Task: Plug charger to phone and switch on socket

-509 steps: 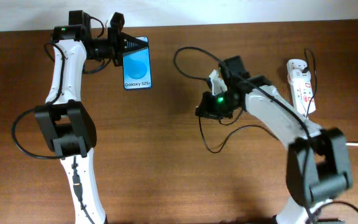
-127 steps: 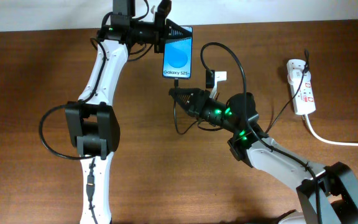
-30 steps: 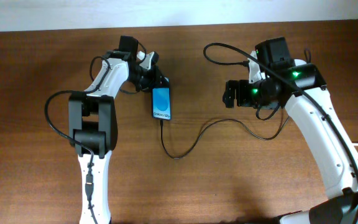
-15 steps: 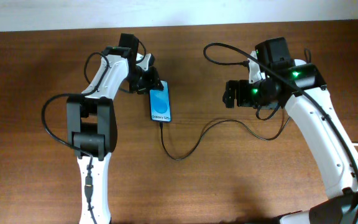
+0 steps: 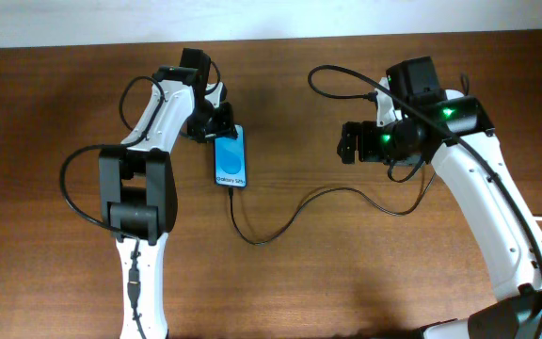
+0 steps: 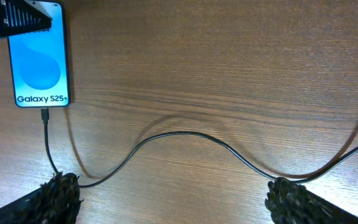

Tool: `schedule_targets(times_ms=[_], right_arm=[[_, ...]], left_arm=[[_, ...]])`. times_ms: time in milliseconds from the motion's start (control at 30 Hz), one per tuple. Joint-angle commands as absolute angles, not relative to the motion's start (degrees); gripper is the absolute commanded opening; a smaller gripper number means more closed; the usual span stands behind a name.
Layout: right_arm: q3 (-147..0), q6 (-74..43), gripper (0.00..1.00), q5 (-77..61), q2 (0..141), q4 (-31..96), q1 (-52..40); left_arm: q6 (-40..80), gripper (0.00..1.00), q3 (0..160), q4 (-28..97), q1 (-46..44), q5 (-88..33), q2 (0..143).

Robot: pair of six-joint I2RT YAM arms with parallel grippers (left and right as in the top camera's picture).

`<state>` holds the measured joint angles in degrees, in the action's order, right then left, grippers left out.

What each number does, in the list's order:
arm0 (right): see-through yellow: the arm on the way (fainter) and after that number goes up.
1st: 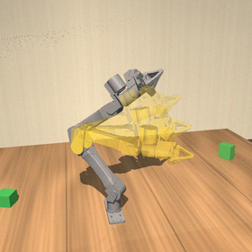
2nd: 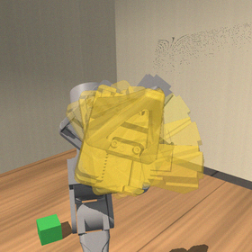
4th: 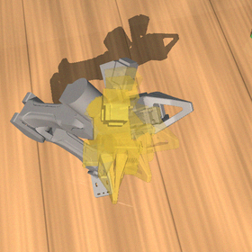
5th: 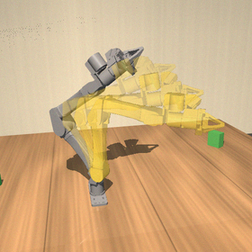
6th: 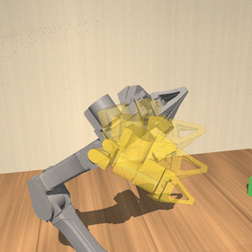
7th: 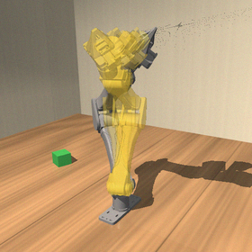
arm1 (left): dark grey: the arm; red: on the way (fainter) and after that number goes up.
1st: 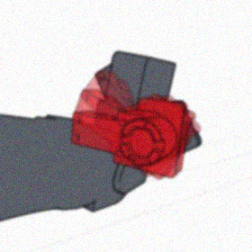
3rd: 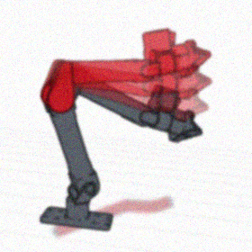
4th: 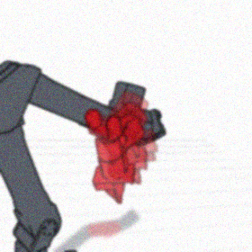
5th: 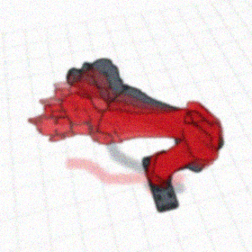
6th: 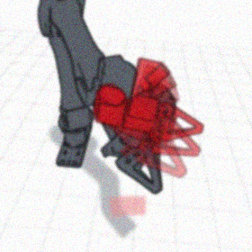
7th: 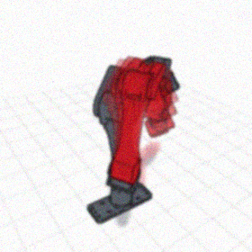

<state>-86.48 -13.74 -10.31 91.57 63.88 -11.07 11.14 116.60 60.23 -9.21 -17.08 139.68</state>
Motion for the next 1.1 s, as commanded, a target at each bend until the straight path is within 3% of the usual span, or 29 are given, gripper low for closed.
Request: schedule_targets(times_ms=[0,100,300,333,400,700,800,867,933,1000,1067], right_arm=[[-87.55,-13.93,0.98,-9.41,91.13,63.90,-10.85],[-87.55,-13.93,0.98,-9.41,91.13,63.90,-10.85],[-87.55,-13.91,0.98,-9.41,91.13,63.92,-10.85],[-87.55,-13.89,0.98,-9.39,91.13,63.86,-10.85],[-87.57,-13.74,0.98,-9.41,91.09,63.31,-10.85],[-93.45,-12.19,0.99,-8.19,87.07,65.73,-8.88],[-95.55,-12.21,0.80,-8.14,84.82,67.94,-2.11],[-95.61,-12.21,0.75,-8.82,82.81,68.42,4.40],[-95.61,-12.21,0.76,-10.07,80.88,68.36,10.70],[-95.59,-10.11,0.98,-12.01,80.42,67.70,18.74],[-95.59,-3.55,0.98,-19.49,81.54,64.45,25.15]], left_arm=[[10.15,0.51,114.37,60.97,-8.47,-5.52,143.37],[10.15,0.64,114.37,61.01,-8.47,-5.76,143.37],[10.17,0.55,114.37,60.97,-8.47,-7.68,143.37],[10.15,0.72,114.43,60.95,-8.47,-7.60,143.35],[10.15,0.75,116.57,62.96,-8.01,-7.42,143.35],[10.13,0.74,152.62,83.83,-5.56,-4.43,137.53],[10.13,0.74,157.18,86.78,-5.17,-1.58,131.28],[10.13,0.76,157.18,87.77,-4.10,-1.48,126.34],[10.13,0.79,157.18,88.73,-2.79,-1.48,121.36],[10.13,0.80,157.18,91.70,-1.74,-1.74,116.44],[10.13,0.87,157.18,93.82,-1.74,-1.74,113.43]])
